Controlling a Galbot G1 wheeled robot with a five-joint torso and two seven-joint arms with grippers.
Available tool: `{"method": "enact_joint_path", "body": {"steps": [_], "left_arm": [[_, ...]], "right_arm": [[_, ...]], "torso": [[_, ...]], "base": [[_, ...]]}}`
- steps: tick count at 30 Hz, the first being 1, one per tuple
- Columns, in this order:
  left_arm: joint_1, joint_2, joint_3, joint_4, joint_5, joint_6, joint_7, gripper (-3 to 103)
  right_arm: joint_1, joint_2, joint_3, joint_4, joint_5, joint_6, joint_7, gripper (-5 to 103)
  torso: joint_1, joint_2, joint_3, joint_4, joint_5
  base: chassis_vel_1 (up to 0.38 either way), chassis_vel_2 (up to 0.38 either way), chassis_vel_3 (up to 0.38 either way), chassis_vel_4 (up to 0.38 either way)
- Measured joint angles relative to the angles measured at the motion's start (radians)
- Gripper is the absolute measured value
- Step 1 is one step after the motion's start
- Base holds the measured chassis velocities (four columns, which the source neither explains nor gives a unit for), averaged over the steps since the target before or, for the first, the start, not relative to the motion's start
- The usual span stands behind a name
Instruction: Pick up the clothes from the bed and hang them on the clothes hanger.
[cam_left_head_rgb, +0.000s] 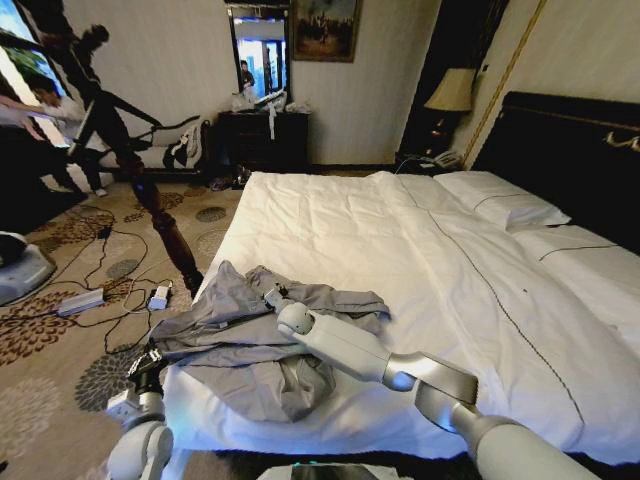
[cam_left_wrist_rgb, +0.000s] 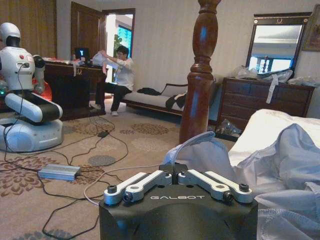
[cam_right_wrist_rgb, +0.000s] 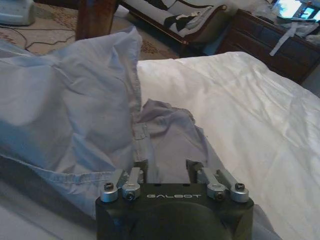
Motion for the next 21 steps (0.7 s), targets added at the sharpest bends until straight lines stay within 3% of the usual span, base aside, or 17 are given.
{"method": "enact_joint_path", "body": {"steps": [4,5,7,9,11,14,16,20,21], "left_arm": [[0.002,-0.002,0.0,0.0,0.002,0.001,0.0,0],[0.002,-0.003,-0.001,0.0,0.002,0.001,0.0,0],[0.002,-0.003,-0.001,0.0,0.002,0.001,0.0,0],[0.003,-0.004,-0.002,0.001,0.003,0.001,0.0,0],[0.003,-0.005,-0.002,0.003,0.004,0.001,-0.001,0],[0.002,-0.008,-0.002,0.007,0.007,0.001,-0.001,0],[0.002,-0.009,-0.001,0.007,0.007,0.001,-0.001,0],[-0.002,-0.01,0.0,0.01,0.008,0.001,-0.001,0],[-0.002,-0.01,0.0,0.01,0.008,0.001,-0.001,0]], "right_arm": [[0.002,0.0,-0.003,-0.002,0.0,0.006,-0.014,34],[0.003,-0.001,-0.003,-0.002,0.0,0.009,-0.018,24],[0.003,-0.001,-0.003,-0.002,0.0,0.01,-0.019,24],[0.0,-0.002,-0.002,-0.002,0.001,0.011,-0.023,10],[-0.004,-0.003,-0.002,-0.002,0.002,0.012,-0.026,11],[-0.013,-0.004,-0.002,-0.002,0.002,0.017,-0.034,27],[-0.015,-0.005,-0.001,-0.001,0.002,0.018,-0.035,27],[-0.019,-0.005,0.0,-0.007,0.001,0.03,-0.045,48],[-0.019,-0.005,0.001,-0.008,0.0,0.031,-0.046,48]], "torso": [[0.0,0.0,0.0,0.0,0.0],[0.0,0.0,0.0,0.0,0.0],[0.0,0.0,0.0,0.0,0.0],[0.0,0.0,0.0,0.0,0.0],[0.0,0.0,0.0,0.0,0.0],[0.0,0.0,0.0,0.0,0.0],[0.0,0.0,0.0,0.0,0.0],[0.0,0.0,0.0,0.0,0.0],[0.0,0.0,0.0,0.0,0.0]], "base": [[0.0,0.0,0.0,0.0],[0.0,0.0,0.0,0.0],[0.0,0.0,0.0,0.0],[0.0,0.0,0.0,0.0],[0.0,0.0,0.0,0.0],[0.0,0.0,0.0,0.0],[0.0,0.0,0.0,0.0],[0.0,0.0,0.0,0.0],[0.0,0.0,0.0,0.0]]}}
